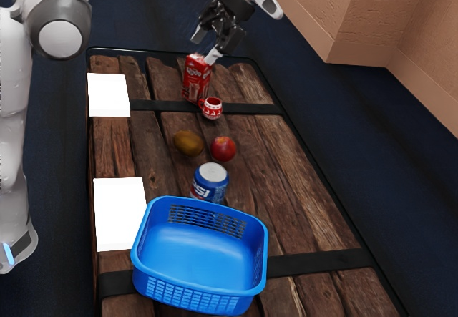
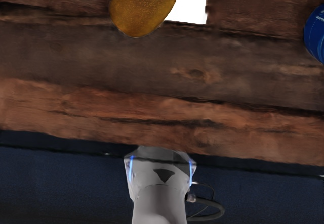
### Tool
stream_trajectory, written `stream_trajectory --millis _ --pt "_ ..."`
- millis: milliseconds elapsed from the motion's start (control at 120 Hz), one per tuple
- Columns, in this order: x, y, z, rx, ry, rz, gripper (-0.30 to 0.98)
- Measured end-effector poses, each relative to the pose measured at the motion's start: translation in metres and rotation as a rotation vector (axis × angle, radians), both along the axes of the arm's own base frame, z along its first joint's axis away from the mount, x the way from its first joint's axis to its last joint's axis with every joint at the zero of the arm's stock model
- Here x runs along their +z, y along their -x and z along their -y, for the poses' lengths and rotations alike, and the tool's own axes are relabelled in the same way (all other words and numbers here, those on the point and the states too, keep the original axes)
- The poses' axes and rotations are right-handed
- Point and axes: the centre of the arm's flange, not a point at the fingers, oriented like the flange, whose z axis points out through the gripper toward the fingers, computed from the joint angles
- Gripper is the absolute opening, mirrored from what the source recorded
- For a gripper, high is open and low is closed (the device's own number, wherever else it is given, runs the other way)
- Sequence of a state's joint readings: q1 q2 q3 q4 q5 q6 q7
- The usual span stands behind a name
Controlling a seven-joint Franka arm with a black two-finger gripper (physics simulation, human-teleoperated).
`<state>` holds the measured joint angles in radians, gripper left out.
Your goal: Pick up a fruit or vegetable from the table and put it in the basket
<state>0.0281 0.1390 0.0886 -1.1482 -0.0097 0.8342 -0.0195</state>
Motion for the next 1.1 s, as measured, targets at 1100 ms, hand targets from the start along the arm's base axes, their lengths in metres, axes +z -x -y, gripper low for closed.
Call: stream_trajectory --millis 1100 --pt "-0.13 -0.027 -0.088 0.203 -0.07 0.412 0.69"
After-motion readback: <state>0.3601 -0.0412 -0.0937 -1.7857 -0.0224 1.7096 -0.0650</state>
